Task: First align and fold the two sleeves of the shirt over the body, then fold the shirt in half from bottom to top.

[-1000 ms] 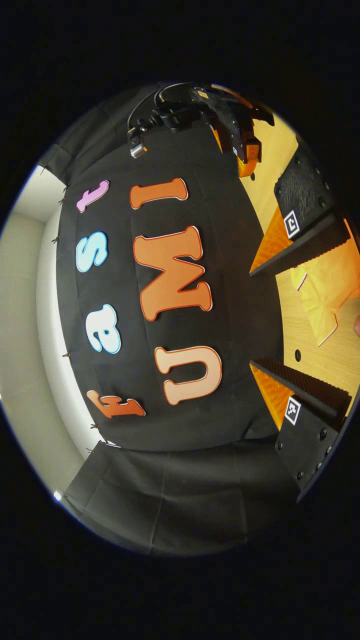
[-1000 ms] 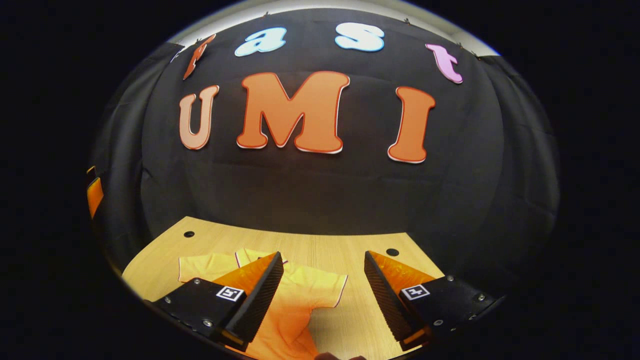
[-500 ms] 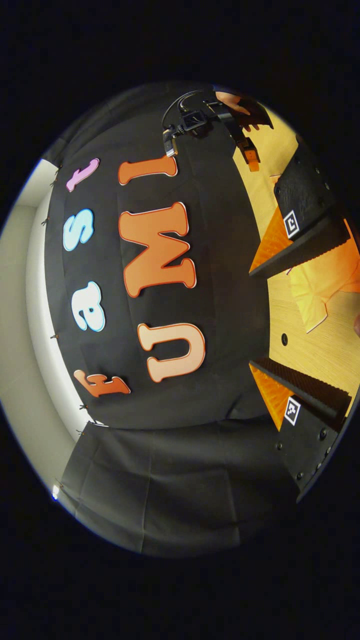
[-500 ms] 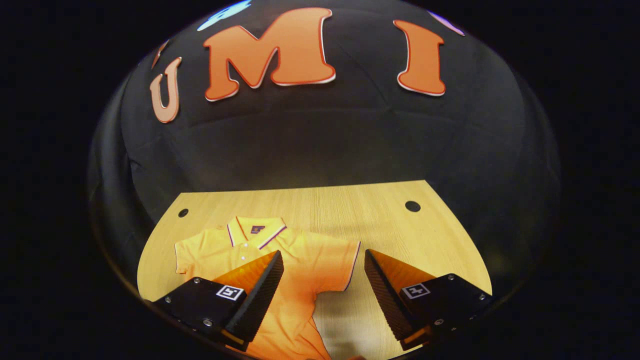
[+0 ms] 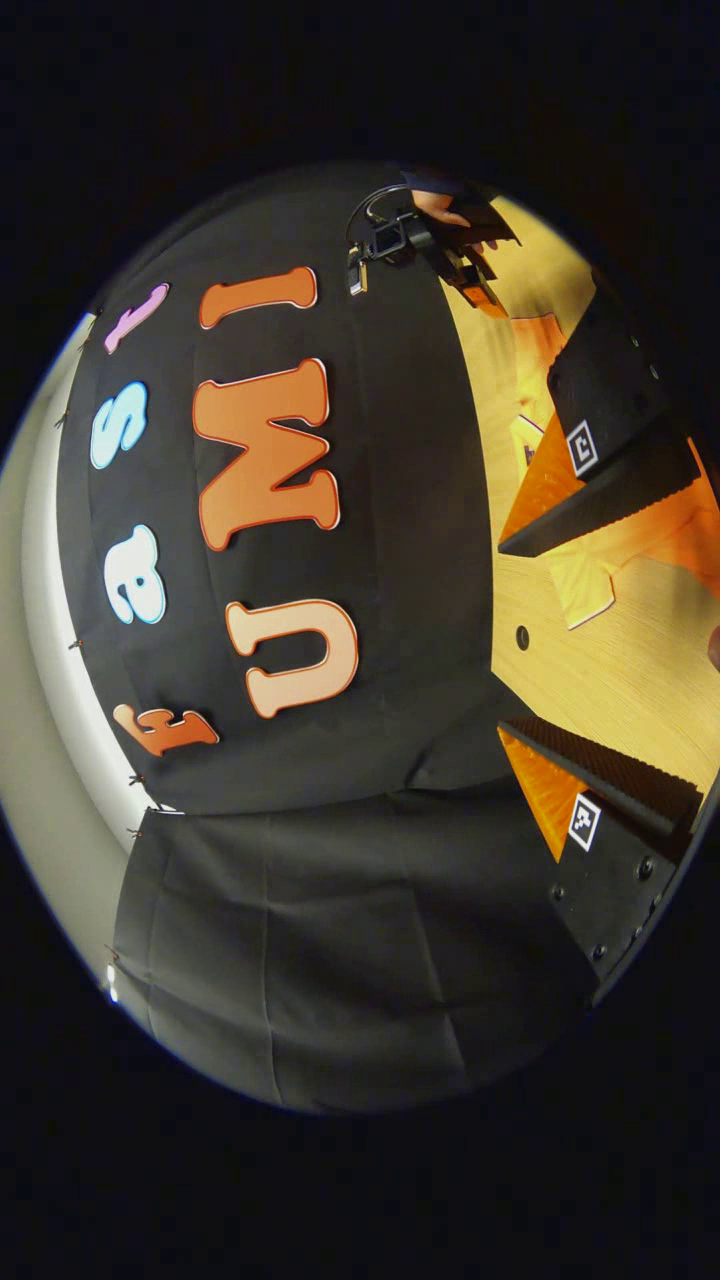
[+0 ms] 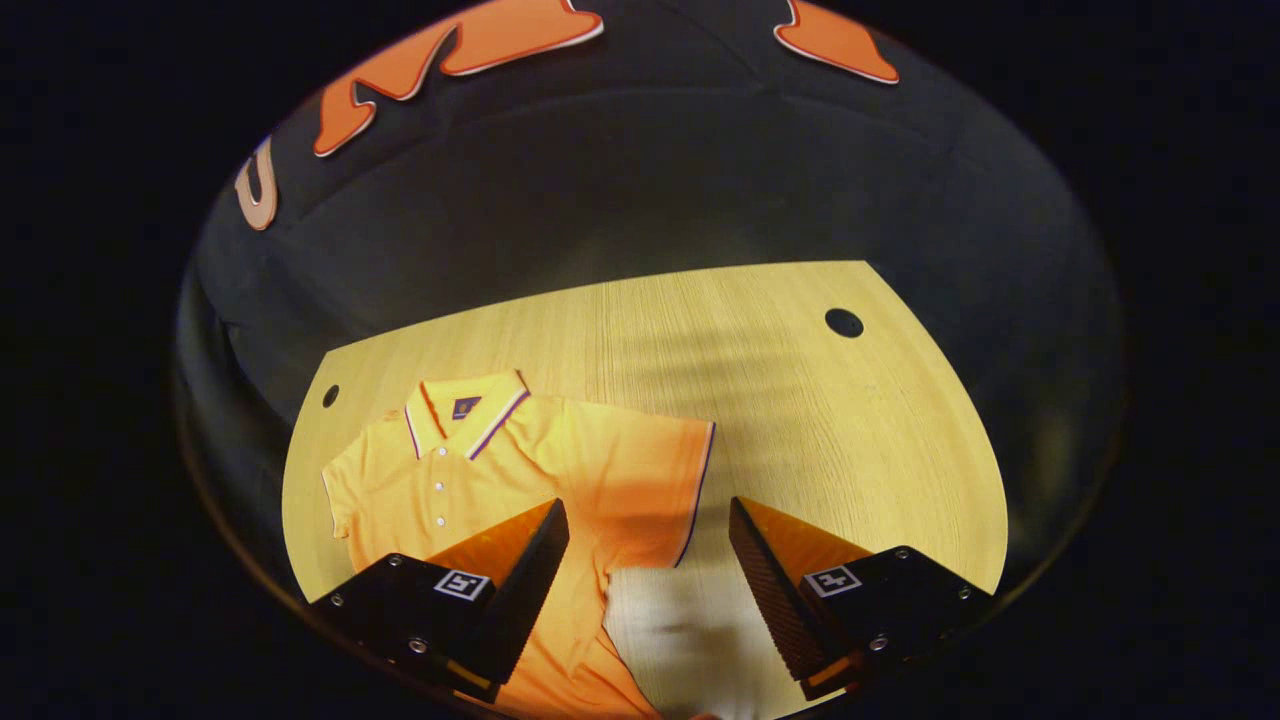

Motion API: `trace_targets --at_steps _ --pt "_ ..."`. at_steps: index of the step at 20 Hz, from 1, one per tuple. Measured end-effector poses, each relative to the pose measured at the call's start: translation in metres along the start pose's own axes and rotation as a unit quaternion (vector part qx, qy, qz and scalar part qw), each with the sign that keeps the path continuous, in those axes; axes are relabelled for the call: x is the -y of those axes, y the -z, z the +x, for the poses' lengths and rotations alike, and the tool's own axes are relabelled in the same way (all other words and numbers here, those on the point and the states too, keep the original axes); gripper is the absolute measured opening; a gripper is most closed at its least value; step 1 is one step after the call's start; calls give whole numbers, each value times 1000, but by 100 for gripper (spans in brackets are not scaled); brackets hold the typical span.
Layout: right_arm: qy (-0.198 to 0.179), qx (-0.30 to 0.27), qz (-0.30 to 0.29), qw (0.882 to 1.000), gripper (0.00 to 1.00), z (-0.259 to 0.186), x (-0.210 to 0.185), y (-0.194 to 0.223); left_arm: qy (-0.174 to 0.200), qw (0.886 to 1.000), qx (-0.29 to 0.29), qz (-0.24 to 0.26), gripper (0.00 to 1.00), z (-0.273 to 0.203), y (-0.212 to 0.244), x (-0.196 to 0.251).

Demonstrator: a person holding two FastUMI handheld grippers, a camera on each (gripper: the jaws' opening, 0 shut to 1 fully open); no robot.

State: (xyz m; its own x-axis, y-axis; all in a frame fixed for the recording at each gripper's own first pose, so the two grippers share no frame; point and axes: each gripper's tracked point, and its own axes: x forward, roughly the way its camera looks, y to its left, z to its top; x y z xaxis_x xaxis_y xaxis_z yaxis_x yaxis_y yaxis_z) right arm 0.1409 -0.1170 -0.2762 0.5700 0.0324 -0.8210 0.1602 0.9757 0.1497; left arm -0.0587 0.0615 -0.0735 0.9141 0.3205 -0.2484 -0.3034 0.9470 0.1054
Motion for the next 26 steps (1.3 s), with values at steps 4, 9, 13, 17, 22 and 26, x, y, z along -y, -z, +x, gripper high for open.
trace_targets --at_steps 4,9,13,17,22,26 --pt "-32 -59 25 997 97 24 -2 5 -23 1000 -11 7 99 -15 6 -7" --pt "-7 -106 16 994 96 70 14 23 -35 999 -18 15 99 -27 9 -10" --pt "0 -124 7 992 95 87 14 30 -40 999 -16 34 99 -34 3 -11" --pt "29 -134 -3 991 94 97 23 29 -32 998 -25 42 99 -36 10 -9" --pt "56 -149 -8 987 83 110 35 34 -31 998 -32 52 99 -39 14 -14" --pt "47 -143 -28 988 55 109 28 34 -32 997 -47 49 99 -37 26 -21"
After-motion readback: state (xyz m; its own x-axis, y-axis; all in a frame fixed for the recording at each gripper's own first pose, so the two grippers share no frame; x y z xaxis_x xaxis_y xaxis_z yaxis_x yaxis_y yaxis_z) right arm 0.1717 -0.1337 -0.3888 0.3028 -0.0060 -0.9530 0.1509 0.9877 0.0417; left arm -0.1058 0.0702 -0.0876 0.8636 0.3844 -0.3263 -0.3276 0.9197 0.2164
